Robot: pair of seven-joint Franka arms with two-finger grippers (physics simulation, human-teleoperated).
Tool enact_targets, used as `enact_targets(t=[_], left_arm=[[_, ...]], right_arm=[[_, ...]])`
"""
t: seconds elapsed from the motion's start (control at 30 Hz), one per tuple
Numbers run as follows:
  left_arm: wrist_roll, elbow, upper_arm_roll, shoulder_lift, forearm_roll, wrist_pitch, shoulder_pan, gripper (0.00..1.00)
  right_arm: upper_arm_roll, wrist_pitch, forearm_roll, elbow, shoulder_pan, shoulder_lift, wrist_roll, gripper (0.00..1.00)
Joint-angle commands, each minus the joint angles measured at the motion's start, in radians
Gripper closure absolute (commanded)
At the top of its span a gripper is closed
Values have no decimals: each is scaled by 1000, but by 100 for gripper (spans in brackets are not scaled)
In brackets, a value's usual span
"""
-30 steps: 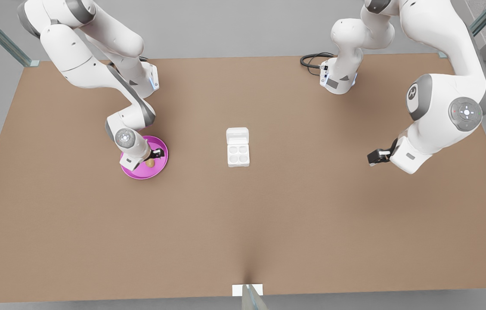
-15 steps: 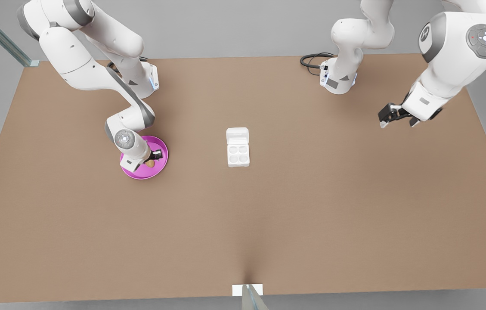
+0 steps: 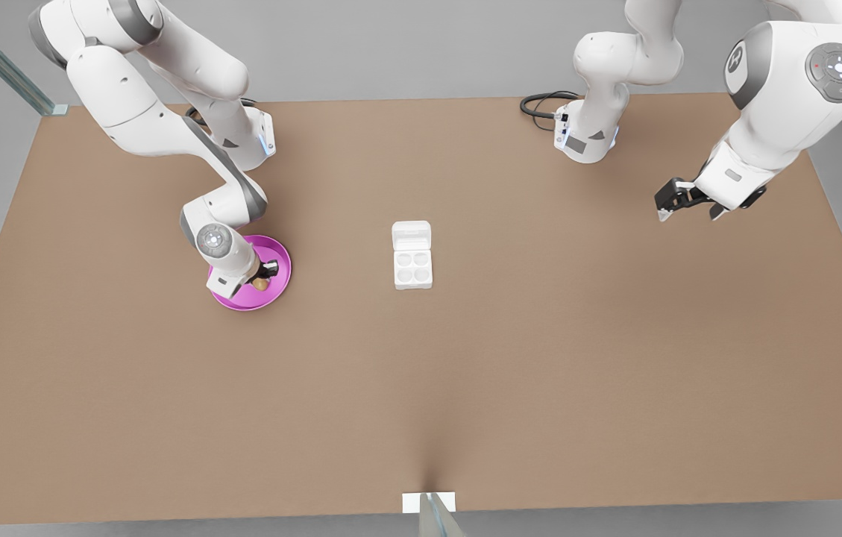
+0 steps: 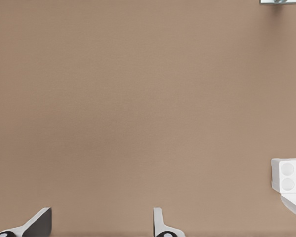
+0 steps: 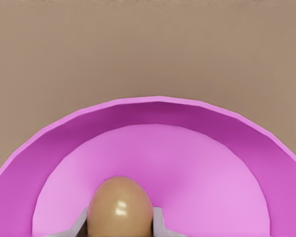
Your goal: Pack egg into the box and close the box lid
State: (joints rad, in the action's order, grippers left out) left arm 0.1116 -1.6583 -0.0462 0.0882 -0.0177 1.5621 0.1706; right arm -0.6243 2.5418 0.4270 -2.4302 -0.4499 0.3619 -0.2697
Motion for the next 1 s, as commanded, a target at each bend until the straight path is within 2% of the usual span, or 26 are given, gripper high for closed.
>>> enact_targets(t=[0.0, 0.07, 0.17, 0.23, 0.3, 0.37, 0.4, 0.43, 0.5, 0.6, 0.63, 0.7, 0.77, 0.83, 0.87, 0.97], left_arm=[[-18, 0, 0, 1, -1, -2, 0, 0], [-18, 0, 0, 1, -1, 0, 0, 0], [-18, 0, 0, 1, -1, -2, 0, 0], [-16, 2, 0, 1, -1, -2, 0, 0], [-16, 2, 0, 2, -1, -2, 0, 0], [-16, 0, 0, 1, -1, -2, -2, 0], [-16, 0, 0, 1, -1, 0, -2, 0], [-16, 0, 0, -1, -1, 0, -3, 0], [-16, 0, 0, -1, -1, 0, -3, 0], [-15, -1, 0, -1, -1, 0, 1, 0], [22, -32, 41, 7, -1, 9, 1, 0], [283, -54, 236, -4, -1, 16, 4, 0], [464, -83, 377, -21, 1, 70, 6, 0], [572, -89, 443, -54, 7, 111, 24, 0], [658, -97, 514, -70, 7, 130, 27, 0], [752, -212, 638, -31, 5, 170, 26, 0]], right_arm=[[0, -12, 6, 0, 0, -8, 1, 53], [-2, -37, 6, 0, 0, -24, 1, 53], [-17, -189, 1, 57, 16, -60, -2, 53], [-41, -302, -16, 181, 46, -44, -6, 53], [-34, -402, -103, 342, 169, 23, -45, 53], [81, -525, -166, 519, 404, 80, -118, 53], [124, -554, -195, 586, 482, 109, -146, 52], [132, -569, -200, 637, 522, 137, -183, 52], [233, -614, -263, 740, 674, 172, -212, 52], [244, -630, -347, 775, 786, 180, -264, 52], [247, -629, -373, 777, 829, 178, -307, 52], [252, -624, -421, 792, 889, 175, -335, 52], [273, -620, -453, 818, 933, 181, -355, 52], [336, -617, -461, 852, 991, 206, -355, 52], [342, -617, -464, 885, 1001, 230, -361, 52], [390, -606, -461, 981, 1037, 301, -396, 52]])
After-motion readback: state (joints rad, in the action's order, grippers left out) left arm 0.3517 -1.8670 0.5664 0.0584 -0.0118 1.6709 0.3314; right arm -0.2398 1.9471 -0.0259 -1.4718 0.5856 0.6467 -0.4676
